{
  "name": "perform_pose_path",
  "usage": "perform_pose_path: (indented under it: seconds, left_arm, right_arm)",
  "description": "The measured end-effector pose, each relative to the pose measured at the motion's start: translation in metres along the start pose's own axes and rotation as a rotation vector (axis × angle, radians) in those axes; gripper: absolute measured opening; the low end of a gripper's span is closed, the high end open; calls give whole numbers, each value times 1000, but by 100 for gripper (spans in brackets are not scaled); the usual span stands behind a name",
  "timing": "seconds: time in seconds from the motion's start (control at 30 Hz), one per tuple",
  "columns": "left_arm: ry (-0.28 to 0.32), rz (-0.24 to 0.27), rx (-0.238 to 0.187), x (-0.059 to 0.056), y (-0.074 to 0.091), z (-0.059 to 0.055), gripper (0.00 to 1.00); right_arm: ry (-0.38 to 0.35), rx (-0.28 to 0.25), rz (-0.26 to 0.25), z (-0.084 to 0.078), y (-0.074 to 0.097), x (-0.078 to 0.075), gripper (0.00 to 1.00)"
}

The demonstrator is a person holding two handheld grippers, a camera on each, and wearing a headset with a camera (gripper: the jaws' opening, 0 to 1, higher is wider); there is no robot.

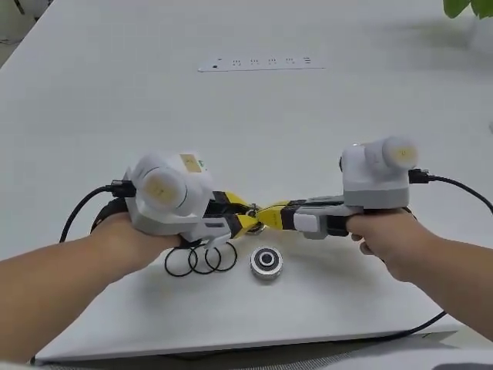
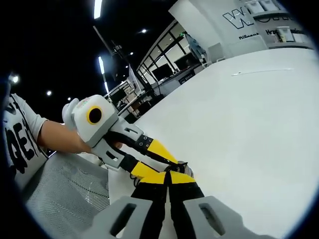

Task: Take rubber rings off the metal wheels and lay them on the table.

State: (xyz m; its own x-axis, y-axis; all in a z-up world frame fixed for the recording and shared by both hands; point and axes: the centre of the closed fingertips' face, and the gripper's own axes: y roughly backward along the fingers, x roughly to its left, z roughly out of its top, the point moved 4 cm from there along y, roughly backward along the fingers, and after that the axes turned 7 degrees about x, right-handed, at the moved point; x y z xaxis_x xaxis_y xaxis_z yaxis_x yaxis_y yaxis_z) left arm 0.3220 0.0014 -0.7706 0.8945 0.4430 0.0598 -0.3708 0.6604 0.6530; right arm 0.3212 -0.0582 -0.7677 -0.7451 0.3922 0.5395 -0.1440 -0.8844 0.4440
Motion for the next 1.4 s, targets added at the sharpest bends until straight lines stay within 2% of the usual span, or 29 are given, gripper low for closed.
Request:
perform_pose_path:
  seconds: [0.23,0.43,0.87,0.93,0.97,1.4]
  left_arm:
    - [8,6,1,0,0,0,12]
    - [2,12,6,-1,1,0,12]
    - [-1,4,4,-1,1,0,12]
    - [-3,3,4,-1,1,0,12]
    - [-4,2,3,-1,1,0,12]
    - [5,8,5,-2,1,0,13]
  right_arm:
    - [-7,-8,-20,-2,3,-4,0]
    - [2,-12,-15,-1,3,-2,0]
    - [11,-16,20,0,2,5,0]
    - [16,-13,38,0,1,8,0]
    - [11,-25,65,1,0,12,0]
    - [5,-14,15,0,2,5,0]
